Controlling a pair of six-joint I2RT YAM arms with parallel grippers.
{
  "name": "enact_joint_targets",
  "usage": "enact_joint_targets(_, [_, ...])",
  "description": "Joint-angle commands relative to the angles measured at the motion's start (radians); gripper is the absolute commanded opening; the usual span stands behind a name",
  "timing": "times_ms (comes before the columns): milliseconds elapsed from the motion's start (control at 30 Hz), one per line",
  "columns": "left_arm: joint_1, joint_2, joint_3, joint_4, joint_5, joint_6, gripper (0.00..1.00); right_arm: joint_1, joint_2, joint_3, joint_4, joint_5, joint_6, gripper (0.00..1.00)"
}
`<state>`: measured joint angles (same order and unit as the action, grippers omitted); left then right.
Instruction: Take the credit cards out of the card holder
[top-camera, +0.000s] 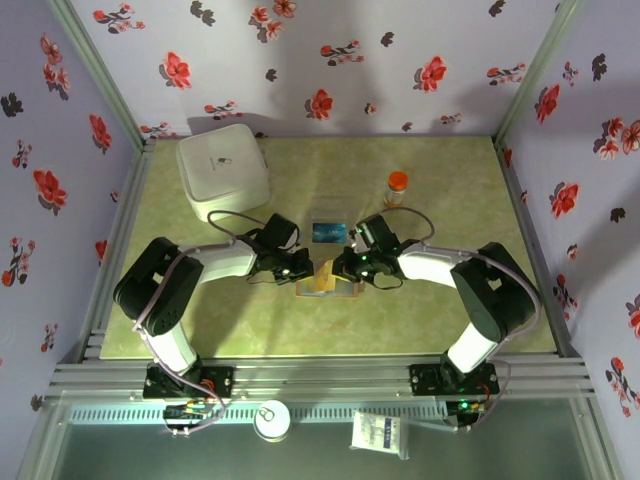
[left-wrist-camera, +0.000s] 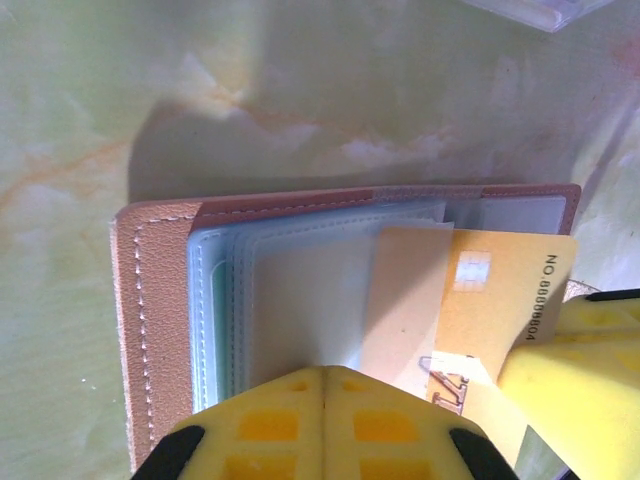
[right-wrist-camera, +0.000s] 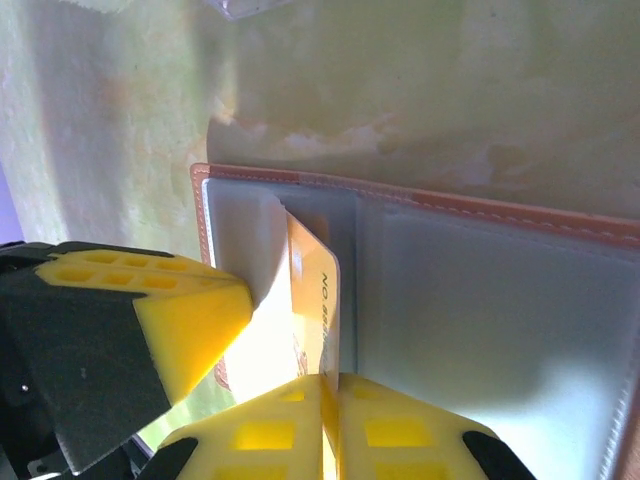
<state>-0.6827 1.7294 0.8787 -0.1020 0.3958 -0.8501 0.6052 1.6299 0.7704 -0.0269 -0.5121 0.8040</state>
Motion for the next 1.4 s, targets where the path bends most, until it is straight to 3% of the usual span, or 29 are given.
enact_joint_targets(0, [-0.005,-0.020,-0.021,-0.041,-0.023,0.011,0.00,-0.011,-0.040,0.015,-0.136,0.045,-0.064,0.10])
enact_joint_targets(333, [-0.005,-0.028,-0.005,-0.042,-0.021,0.014,0.00,-0.028,-0.104,0.175,-0.424,0.122,-0.322,0.07])
enact_joint_targets(667, [-0.005,-0.066,-0.019,-0.014,-0.020,-0.005,0.04,-0.027,-0.052,0.407,-0.683,0.208,-0.868,0.06])
enact_joint_targets(1000, [0.010,-0.137,-0.075,0.018,-0.031,-0.025,0.12,-0.024,0.135,0.754,-0.972,0.398,-1.415,0.00])
enact_joint_targets(1133, [0.028,-0.181,-0.109,0.003,-0.041,-0.024,0.13,-0.020,0.215,0.898,-1.040,0.447,-1.542,0.00])
enact_joint_targets(1367, [0.075,-0.279,-0.197,-0.023,-0.054,-0.024,0.13,-0.024,0.411,1.175,-1.151,0.427,-1.671,0.00])
